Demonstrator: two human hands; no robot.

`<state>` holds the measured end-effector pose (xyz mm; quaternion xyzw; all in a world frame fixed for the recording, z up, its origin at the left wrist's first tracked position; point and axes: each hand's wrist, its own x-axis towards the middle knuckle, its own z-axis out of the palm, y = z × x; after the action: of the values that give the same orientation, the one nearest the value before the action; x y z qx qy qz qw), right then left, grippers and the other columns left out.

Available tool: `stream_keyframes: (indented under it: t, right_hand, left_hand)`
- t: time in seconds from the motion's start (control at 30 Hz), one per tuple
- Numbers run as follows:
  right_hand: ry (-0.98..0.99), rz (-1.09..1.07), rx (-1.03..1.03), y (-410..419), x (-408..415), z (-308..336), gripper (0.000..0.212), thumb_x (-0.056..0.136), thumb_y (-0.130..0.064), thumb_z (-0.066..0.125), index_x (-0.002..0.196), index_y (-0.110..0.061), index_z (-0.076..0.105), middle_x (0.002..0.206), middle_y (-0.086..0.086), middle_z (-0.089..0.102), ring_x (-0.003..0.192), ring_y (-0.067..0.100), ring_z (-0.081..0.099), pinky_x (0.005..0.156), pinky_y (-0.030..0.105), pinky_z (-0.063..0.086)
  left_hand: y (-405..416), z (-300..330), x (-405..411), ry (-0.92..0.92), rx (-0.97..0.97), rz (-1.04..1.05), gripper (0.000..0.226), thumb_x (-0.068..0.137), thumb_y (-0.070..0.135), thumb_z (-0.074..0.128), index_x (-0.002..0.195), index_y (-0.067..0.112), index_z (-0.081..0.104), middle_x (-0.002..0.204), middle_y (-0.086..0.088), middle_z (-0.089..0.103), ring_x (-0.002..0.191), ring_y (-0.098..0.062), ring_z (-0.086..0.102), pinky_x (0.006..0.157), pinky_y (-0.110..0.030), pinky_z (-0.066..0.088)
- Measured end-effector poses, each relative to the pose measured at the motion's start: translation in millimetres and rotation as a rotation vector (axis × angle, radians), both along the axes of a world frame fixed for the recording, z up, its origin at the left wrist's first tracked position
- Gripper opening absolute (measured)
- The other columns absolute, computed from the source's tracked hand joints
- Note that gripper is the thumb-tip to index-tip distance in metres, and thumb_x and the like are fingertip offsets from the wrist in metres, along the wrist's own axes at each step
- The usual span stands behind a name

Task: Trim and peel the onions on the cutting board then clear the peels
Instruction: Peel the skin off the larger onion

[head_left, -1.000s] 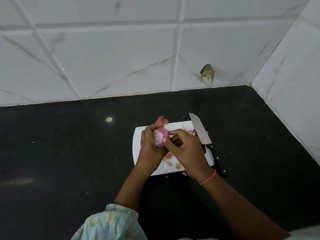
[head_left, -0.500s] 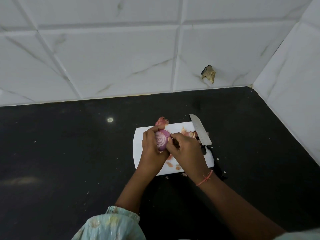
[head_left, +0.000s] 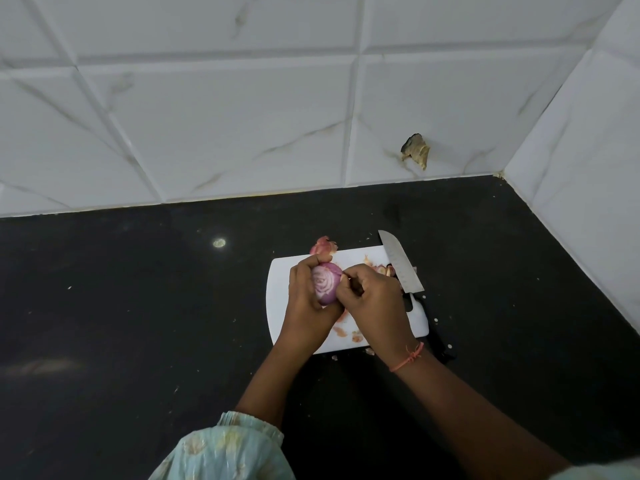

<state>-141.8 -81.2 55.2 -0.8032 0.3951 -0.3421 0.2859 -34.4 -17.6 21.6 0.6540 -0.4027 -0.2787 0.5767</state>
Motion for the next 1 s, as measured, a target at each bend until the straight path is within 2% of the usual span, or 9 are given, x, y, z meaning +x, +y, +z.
stream_keyframes:
  t: [0.2,0.3,0.4,0.53,0.6,0.77,0.83,0.9,1.0]
  right_hand:
    - [-0.220,-0.072,0.128,-3,-1,4,0.007,0.086,-0.001,0.066,0.087,-0.006,0.071,0.065,-0.002,0.066,0.063,0.007,0.062,0.059,0.013,0.048]
    - [-0.293,-0.042,0.344,-7,-1,4,0.010,0.089,-0.010,0.063,0.086,-0.014,0.072,0.073,0.001,0.072,0.068,0.016,0.070,0.066,0.036,0.059]
    - [-0.410,-0.046,0.624,-8,1,4,0.015,0.090,-0.017,0.058,0.086,-0.016,0.072,0.079,0.015,0.073,0.075,0.036,0.072,0.073,0.050,0.060]
    - [-0.720,-0.062,1.087,-4,4,18,0.026,0.099,-0.009,0.047,0.086,0.000,0.068,0.079,0.025,0.071,0.071,0.034,0.071,0.072,0.040,0.060]
    - [-0.783,-0.078,1.154,-3,4,20,0.029,0.099,-0.009,0.046,0.081,-0.001,0.066,0.075,0.022,0.071,0.065,0.027,0.071,0.066,0.033,0.060]
    - [-0.698,-0.243,1.035,-15,-4,9,0.025,0.098,-0.009,0.046,0.088,0.006,0.063,0.071,0.019,0.069,0.061,0.027,0.067,0.057,0.035,0.059]
    - [-0.364,-0.259,0.655,-25,-14,-1,0.021,0.097,-0.011,0.051,0.086,-0.003,0.067,0.073,0.014,0.071,0.065,0.027,0.068,0.064,0.039,0.059]
    - [-0.019,-0.192,0.255,-30,-22,-9,0.018,0.095,-0.009,0.054,0.094,-0.007,0.071,0.086,0.009,0.073,0.076,0.021,0.067,0.071,0.032,0.055]
    - [0.327,-0.070,0.073,-34,-24,-18,0.025,0.096,-0.008,0.052,0.115,-0.005,0.068,0.109,0.011,0.068,0.099,0.022,0.063,0.086,0.032,0.051]
  left_hand:
    - [3,9,-3,0.277,0.010,-0.030,0.068,0.076,-0.001,0.080,0.131,0.021,0.047,0.129,-0.003,0.055,0.111,-0.015,0.063,0.083,-0.027,0.057]
    - [7,13,4,0.520,0.049,-0.067,0.068,0.079,-0.005,0.078,0.133,0.026,0.050,0.128,-0.003,0.058,0.105,-0.018,0.067,0.082,-0.031,0.058]
    - [7,15,11,0.794,0.071,-0.103,0.065,0.078,0.007,0.071,0.138,0.020,0.049,0.128,-0.015,0.063,0.105,-0.028,0.068,0.094,-0.042,0.056]
    - [5,22,11,0.906,0.110,-0.176,0.063,0.082,0.029,0.063,0.135,-0.002,0.052,0.103,-0.015,0.066,0.082,-0.019,0.064,0.069,-0.030,0.051]
    - [5,26,8,0.947,0.130,-0.171,0.048,0.089,0.034,0.057,0.123,-0.001,0.059,0.088,-0.011,0.065,0.068,-0.015,0.058,0.064,-0.028,0.047]
    - [7,29,6,1.057,0.170,-0.114,0.054,0.102,0.047,0.039,0.117,0.000,0.059,0.075,-0.010,0.066,0.053,-0.012,0.050,0.048,-0.022,0.047]
    - [9,31,10,1.032,0.176,-0.106,0.052,0.103,0.047,0.039,0.114,0.002,0.062,0.079,-0.010,0.068,0.055,-0.012,0.048,0.047,-0.021,0.046]
    - [10,33,11,1.004,0.162,-0.107,0.052,0.103,0.049,0.039,0.115,0.004,0.063,0.081,-0.009,0.064,0.056,-0.011,0.046,0.047,-0.020,0.045]
    - [9,34,11,0.976,0.130,-0.102,0.051,0.104,0.047,0.037,0.121,0.005,0.061,0.080,-0.008,0.066,0.056,-0.011,0.053,0.052,-0.022,0.049]
